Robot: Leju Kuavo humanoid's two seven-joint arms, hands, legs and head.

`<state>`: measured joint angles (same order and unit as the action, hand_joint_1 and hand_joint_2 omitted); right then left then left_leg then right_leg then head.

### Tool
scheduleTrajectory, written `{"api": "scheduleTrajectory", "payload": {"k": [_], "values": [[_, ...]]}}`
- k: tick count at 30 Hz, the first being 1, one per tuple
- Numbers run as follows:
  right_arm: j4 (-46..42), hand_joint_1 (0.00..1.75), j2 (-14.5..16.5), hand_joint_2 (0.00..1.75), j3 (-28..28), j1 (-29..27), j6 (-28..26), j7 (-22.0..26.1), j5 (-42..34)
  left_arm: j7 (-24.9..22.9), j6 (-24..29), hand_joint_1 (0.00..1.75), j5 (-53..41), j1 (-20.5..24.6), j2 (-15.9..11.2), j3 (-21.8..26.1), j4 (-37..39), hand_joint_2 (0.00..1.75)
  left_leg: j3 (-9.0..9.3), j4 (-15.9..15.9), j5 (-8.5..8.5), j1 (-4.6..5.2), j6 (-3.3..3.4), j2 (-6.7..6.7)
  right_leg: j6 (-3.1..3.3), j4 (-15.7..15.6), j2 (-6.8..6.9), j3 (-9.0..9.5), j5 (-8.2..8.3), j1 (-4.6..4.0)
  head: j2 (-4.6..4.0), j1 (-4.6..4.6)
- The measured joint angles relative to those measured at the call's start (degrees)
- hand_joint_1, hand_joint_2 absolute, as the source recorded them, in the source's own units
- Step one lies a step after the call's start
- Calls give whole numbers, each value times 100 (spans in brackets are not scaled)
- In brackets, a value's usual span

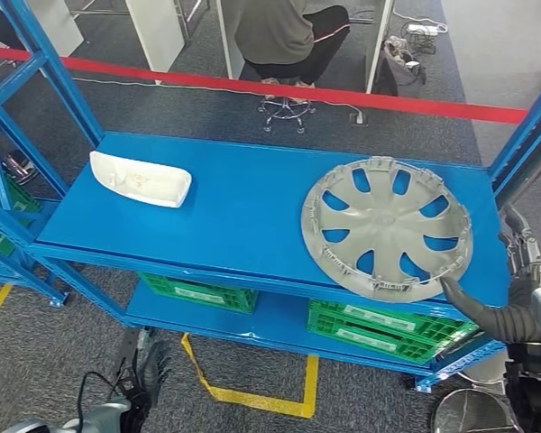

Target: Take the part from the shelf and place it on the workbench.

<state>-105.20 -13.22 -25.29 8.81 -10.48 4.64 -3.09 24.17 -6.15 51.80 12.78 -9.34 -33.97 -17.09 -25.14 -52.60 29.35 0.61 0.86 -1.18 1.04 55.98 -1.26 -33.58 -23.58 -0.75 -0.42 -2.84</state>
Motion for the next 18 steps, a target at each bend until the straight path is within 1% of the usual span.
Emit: {"api": "scheduleTrajectory", "payload": {"k": [3,10,18], "values": [[22,0,0,175,0,23,48,-178,19,0,3,0,-7,2,-5,0,0,0,4,19,2,0,-4,1,8,-2,1,3,-6,0,0,-6],[171,0,-3,175,-2,116,130,-548,109,-2,8,0,-15,1,-12,1,0,0,0,21,-28,0,-38,3,35,-2,1,1,21,7,0,-4],[455,0,-111,175,-55,235,452,-1171,156,-2,7,0,12,-2,-13,9,0,0,-2,21,-37,0,-41,2,27,-2,2,1,35,13,0,-4]]}}
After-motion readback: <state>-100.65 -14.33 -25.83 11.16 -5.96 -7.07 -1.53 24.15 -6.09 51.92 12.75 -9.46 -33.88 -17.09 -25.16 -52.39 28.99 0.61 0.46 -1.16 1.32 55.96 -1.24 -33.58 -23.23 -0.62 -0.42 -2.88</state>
